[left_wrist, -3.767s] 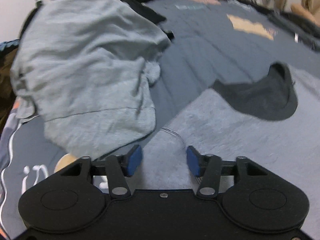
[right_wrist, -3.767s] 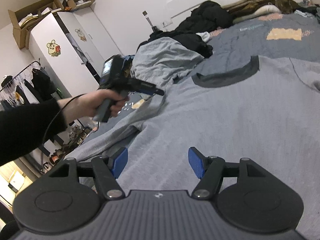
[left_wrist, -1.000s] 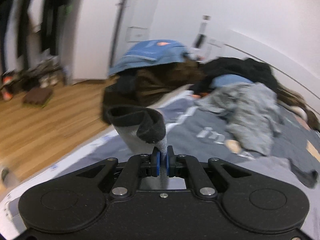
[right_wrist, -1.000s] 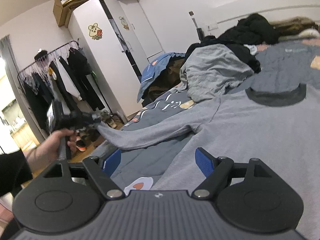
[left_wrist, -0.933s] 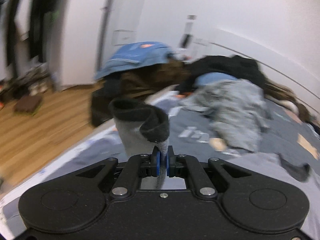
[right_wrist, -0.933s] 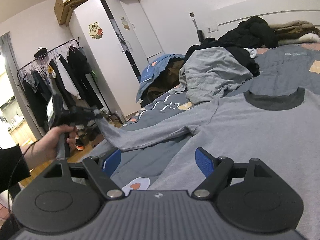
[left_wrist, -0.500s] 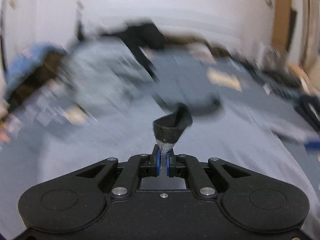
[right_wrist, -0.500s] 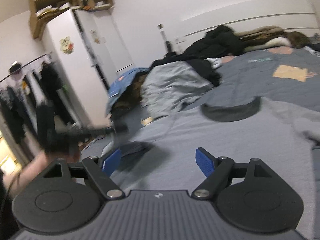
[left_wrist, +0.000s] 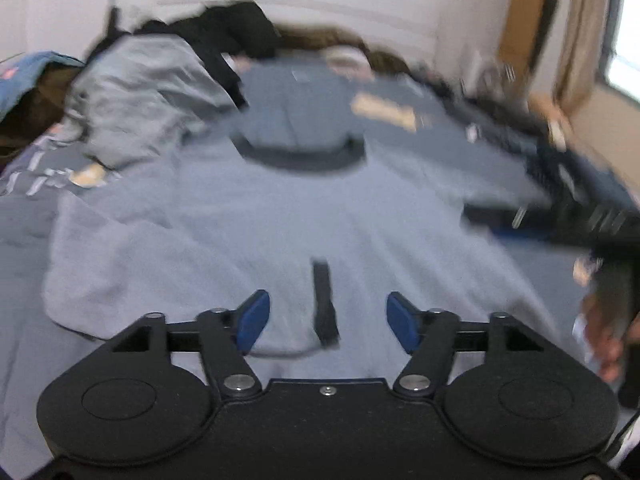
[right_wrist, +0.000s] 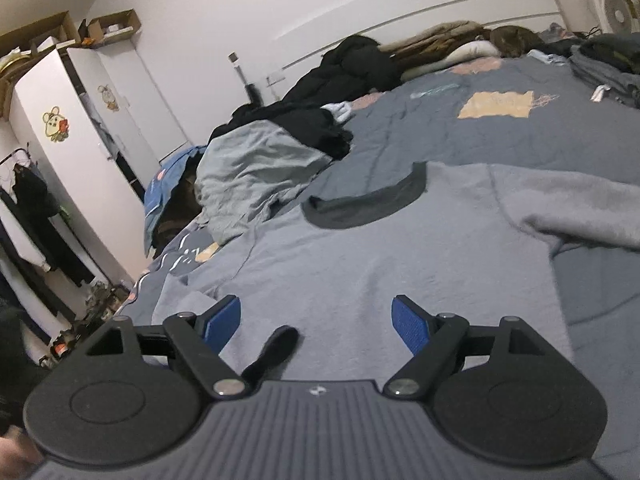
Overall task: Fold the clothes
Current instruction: 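Lift the sleeve with the left gripper, lay it across the body, release, then grasp the other black sleeve cuff with the right gripper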
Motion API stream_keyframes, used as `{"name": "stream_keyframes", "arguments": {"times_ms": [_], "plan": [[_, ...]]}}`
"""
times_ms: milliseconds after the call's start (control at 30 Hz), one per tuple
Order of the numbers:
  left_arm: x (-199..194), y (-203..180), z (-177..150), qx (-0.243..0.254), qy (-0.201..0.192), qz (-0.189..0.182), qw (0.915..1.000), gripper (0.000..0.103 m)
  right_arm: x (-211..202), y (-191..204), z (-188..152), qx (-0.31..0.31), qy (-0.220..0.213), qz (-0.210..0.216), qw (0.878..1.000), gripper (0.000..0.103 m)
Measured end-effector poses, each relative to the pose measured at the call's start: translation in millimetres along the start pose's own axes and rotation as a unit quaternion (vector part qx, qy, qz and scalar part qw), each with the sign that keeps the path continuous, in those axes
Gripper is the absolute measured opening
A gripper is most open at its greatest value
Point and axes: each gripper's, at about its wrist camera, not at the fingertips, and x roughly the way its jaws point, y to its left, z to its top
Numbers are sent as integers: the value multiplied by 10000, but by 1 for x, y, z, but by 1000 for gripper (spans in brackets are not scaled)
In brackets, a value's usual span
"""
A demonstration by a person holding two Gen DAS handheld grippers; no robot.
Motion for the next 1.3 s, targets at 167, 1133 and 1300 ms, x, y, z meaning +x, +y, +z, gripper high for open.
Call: {"name": "stream_keyframes", "arguments": {"times_ms": [167,1133,1300], "plan": [[-5,34,9,-702,-204,206,9971,64,22,13,-7,7,490,324,9983,82],[1,70,27,-1704,-276,544,9835,64,122,15,-25,699,1167,572,9891,74],[1,71,27,-1763,-252,548,9825,64,132,13,-31,658,1169,430,9900,28]]}}
